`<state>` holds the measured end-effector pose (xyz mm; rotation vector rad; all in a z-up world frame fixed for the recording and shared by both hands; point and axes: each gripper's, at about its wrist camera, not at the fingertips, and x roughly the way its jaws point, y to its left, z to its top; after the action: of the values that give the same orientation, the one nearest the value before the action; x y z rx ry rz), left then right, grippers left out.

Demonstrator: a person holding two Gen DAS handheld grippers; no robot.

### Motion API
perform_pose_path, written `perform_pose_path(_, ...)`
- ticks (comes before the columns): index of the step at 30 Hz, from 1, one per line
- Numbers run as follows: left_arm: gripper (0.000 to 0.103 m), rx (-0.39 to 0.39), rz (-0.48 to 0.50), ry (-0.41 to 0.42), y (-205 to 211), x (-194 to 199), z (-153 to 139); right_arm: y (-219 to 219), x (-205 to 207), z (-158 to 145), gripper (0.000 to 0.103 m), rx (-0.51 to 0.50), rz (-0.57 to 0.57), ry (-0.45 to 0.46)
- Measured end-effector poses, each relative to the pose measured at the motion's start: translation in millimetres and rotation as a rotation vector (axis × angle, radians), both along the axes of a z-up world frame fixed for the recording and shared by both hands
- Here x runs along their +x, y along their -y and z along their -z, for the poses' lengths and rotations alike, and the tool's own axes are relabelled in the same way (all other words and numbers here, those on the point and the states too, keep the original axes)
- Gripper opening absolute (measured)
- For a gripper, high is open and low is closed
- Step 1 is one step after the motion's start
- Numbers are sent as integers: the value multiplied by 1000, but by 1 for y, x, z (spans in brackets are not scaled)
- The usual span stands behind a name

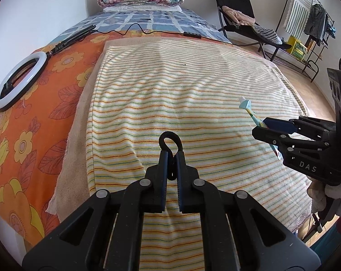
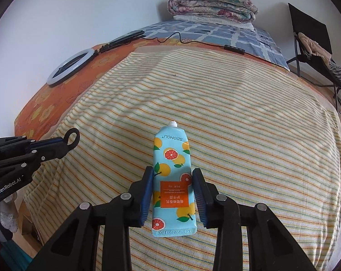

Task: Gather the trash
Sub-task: 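Grasp the black hair tie with the left tool while the right tool grasps the lotion tube, then carry hair tie and tube over the blue wastebasket and open both tools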

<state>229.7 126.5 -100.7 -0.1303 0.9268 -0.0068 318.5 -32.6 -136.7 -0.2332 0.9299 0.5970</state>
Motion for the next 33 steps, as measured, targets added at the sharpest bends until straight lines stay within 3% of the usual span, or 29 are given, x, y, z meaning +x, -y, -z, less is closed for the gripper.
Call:
perform_pose_path(7,5,13,31,29,16,-15,-15,6,-23,-20,35,-9,-11,52)
perform_pose_path(17,5,21,58,60,37,-49,-35,25,-66,-42,35,41,-10,48)
perform_pose_path(33,5,-14,90,41,82,-138,-32,64,-162,-60,35,69,-26,72)
